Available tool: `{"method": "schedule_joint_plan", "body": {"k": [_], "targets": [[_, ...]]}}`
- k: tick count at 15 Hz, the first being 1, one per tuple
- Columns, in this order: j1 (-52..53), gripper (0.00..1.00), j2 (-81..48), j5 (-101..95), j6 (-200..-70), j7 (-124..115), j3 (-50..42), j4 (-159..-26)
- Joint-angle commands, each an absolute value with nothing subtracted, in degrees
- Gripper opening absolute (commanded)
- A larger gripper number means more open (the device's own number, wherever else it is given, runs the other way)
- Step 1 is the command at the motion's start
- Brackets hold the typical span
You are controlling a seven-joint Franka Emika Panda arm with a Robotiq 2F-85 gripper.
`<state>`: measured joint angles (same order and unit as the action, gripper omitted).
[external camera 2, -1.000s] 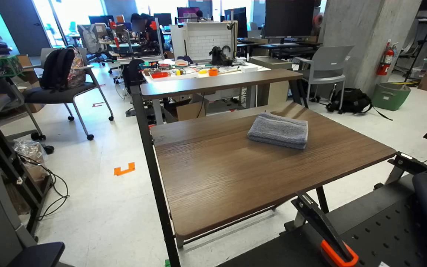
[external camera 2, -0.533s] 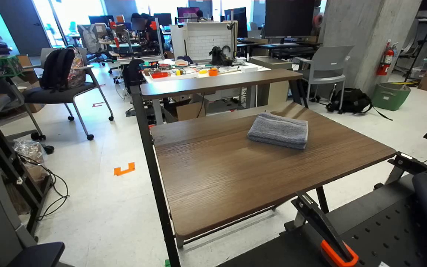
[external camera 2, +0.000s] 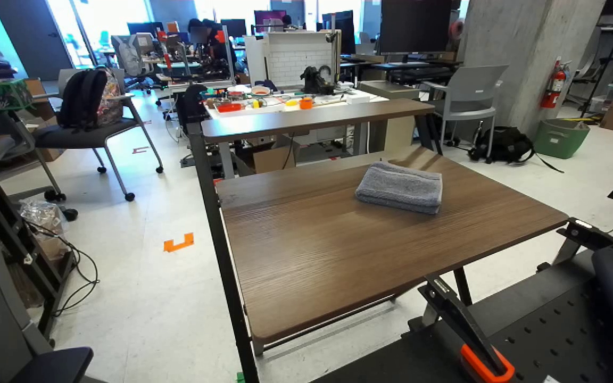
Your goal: Slide the towel to the left on the desk
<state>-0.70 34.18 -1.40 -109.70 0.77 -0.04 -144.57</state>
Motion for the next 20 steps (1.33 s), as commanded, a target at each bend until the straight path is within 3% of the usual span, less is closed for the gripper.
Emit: {"method": "schedule_joint_plan", "body": {"k": [1,10,20], "targets": [[-0.6,1.0,34.2,-1.5,-109.6,0.7,-0.1,-144.5],[-0.4,1.0,33.0,0.0,-112.5,-1.2,0.2,-144.2],[1.0,1.0,14.3,-2.4,-121.9,-9.1,6.2,-136.2]]}}
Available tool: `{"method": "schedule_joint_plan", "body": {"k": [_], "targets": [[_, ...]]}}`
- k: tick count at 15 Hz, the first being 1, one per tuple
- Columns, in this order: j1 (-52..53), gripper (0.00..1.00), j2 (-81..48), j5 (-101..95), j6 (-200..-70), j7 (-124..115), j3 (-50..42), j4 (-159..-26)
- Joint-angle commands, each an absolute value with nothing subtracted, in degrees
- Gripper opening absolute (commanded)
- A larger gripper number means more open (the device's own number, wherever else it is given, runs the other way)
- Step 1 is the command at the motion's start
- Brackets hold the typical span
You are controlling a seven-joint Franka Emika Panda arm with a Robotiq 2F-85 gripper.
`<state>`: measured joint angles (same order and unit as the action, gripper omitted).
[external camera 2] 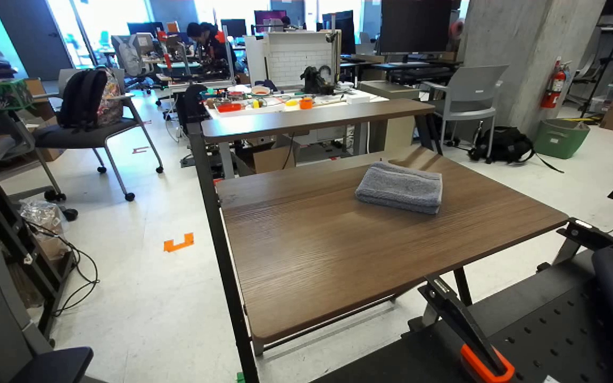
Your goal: Slide the towel to the left on the desk
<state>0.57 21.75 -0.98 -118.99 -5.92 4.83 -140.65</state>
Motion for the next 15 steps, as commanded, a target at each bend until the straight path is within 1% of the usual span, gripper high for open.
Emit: {"method": "schedule_joint_plan", "body": {"k": [1,8,15], "targets": [[0.9,1.0,11.9,-3.0,-123.4,-10.1,6.5,-135.0],[0.6,1.0,-3.2,-3.4,-127.1,-9.1,3.8,-122.9],[0.5,1.0,-15.7,-1.9,-125.5,-7.7,1.0,-111.4]]}}
